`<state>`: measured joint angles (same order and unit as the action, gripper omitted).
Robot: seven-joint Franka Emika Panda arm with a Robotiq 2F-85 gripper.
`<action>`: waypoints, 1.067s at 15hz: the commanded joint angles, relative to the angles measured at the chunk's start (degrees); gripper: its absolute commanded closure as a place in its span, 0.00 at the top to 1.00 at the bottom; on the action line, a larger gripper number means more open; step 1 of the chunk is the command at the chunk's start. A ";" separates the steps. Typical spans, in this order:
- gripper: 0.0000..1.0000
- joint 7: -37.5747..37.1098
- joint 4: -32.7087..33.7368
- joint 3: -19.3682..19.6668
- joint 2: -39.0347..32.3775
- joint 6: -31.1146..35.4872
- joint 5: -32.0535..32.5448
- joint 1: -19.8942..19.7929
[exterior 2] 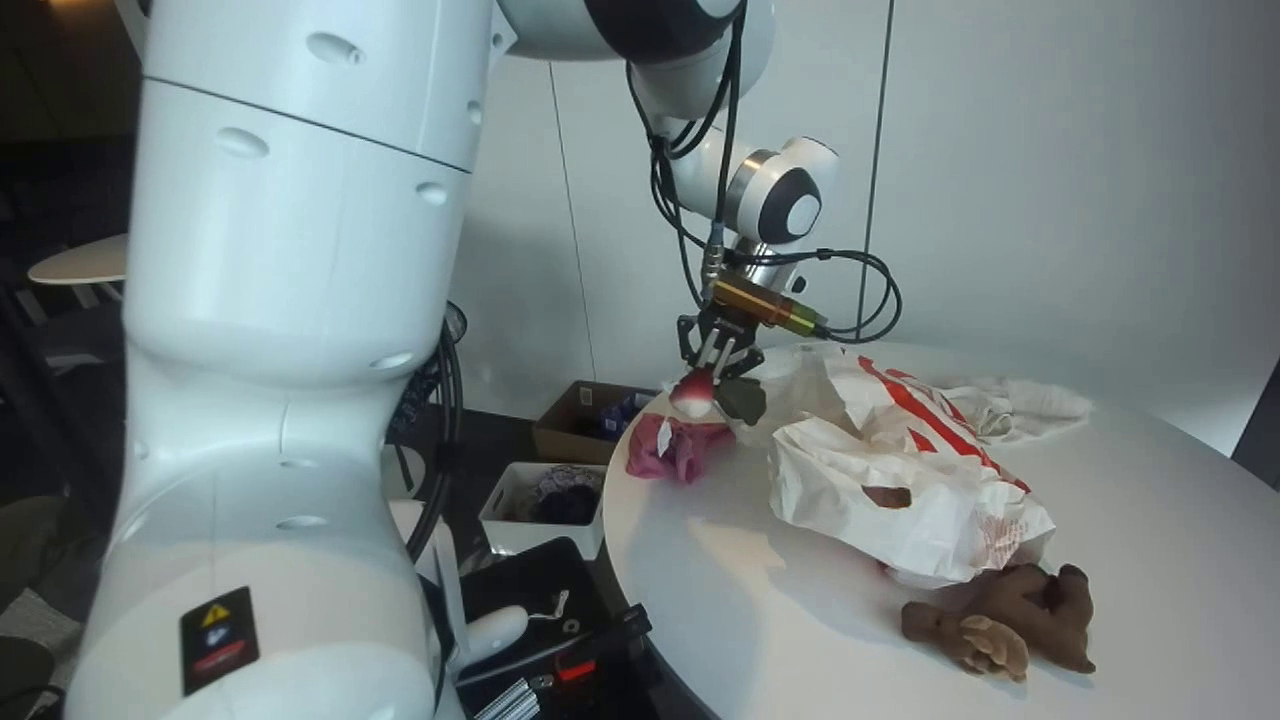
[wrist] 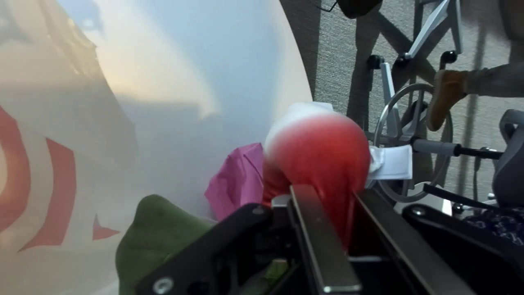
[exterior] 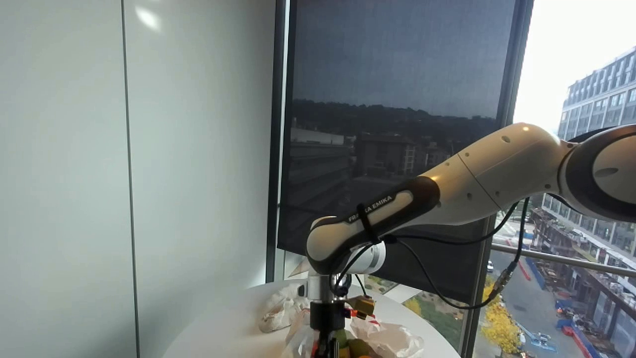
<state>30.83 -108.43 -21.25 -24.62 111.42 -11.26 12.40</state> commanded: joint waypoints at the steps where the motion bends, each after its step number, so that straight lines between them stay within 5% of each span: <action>1: 0.10 -1.73 0.56 -0.27 1.94 -10.18 -2.14 0.10; 4: 0.09 -5.49 1.44 0.94 1.29 -16.65 0.60 1.58; 12: 0.13 -20.54 0.34 4.60 1.06 -18.79 21.55 7.72; 16: 0.13 -21.54 1.21 3.60 1.21 -23.45 22.98 8.60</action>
<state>9.63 -108.37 -17.32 -24.07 91.88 11.10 19.85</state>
